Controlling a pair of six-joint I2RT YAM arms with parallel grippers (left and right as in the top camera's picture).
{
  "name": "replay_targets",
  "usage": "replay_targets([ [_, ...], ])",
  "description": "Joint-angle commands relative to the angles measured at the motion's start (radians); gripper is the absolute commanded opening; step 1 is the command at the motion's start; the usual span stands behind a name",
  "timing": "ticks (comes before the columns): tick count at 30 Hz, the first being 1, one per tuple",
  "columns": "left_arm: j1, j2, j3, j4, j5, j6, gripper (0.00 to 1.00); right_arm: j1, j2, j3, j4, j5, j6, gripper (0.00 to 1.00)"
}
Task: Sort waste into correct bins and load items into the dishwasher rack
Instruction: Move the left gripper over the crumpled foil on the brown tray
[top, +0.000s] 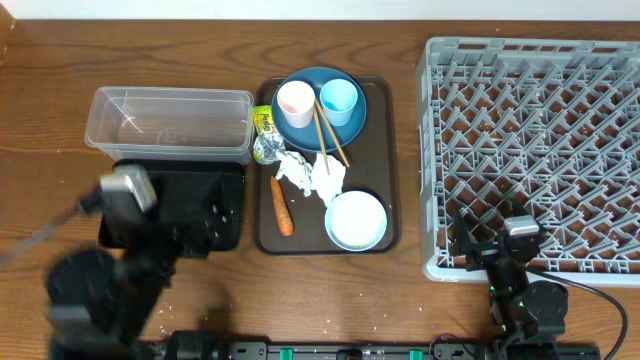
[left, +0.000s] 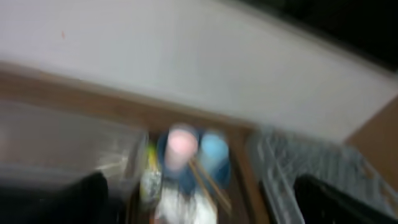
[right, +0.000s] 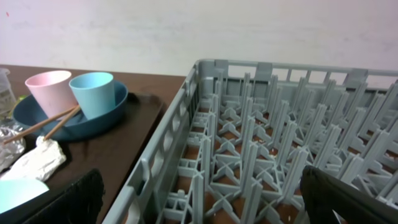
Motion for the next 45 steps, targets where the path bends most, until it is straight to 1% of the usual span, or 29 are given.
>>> replay_targets([
  [1,0.002,0.233,0.327,-0.225,0.018,0.034,0.98,0.006,-0.007,-0.002,-0.003,0.000,-0.011,0.99],
  [4,0.002,0.419,0.593,-0.493,0.023,0.030,0.98,0.005,-0.007,-0.002,-0.003,0.000,-0.011,0.99],
  [7,0.002,0.543,0.742,-0.650,0.087,0.030,0.98,0.005,-0.007,-0.002,-0.003,0.000,-0.011,0.99],
  [10,0.002,0.605,0.770,-0.682,0.159,0.030,0.98,0.006,-0.007,-0.002,-0.003,0.000,-0.011,0.99],
  [18,0.001,0.710,0.769,-0.684,0.162,0.024,0.98,0.006,-0.007,-0.002,-0.003,0.000,-0.011,0.99],
  [19,0.000,0.724,0.768,-0.688,0.164,0.016,0.88,0.006,-0.007,-0.002,-0.003,0.000,-0.011,0.99],
  [20,-0.006,0.736,0.766,-0.699,0.164,0.006,0.74,0.006,-0.007,-0.002,-0.003,0.000,-0.011,0.99],
  [21,-0.011,0.750,0.762,-0.713,0.164,-0.004,0.68,0.005,-0.007,-0.002,-0.003,0.000,-0.011,0.99],
  [22,-0.016,0.763,0.756,-0.725,0.163,-0.010,0.64,0.005,-0.007,-0.002,-0.003,0.000,-0.011,0.99],
  [23,-0.023,0.776,0.748,-0.740,0.163,-0.012,0.55,0.006,-0.007,-0.002,-0.003,0.000,-0.011,0.99],
  [25,-0.044,0.800,0.728,-0.764,0.161,-0.011,0.27,0.006,-0.007,-0.002,-0.003,0.000,-0.011,0.99],
  [26,-0.053,0.811,0.718,-0.775,0.148,-0.012,0.10,0.006,-0.007,-0.002,-0.003,0.000,-0.011,0.99],
  [27,-0.064,0.824,0.708,-0.785,0.120,-0.012,0.06,0.005,-0.007,-0.002,-0.003,0.000,-0.011,0.99],
  [30,-0.101,0.847,0.670,-0.784,0.035,-0.014,0.06,0.006,-0.007,-0.002,-0.003,0.000,-0.011,0.99],
  [36,-0.159,0.867,0.601,-0.711,-0.050,-0.016,0.06,0.005,-0.007,-0.002,-0.003,0.000,-0.011,0.99],
  [45,-0.188,0.869,0.442,-0.550,-0.066,-0.016,0.07,0.006,-0.007,-0.002,-0.003,0.000,-0.011,0.99],
])
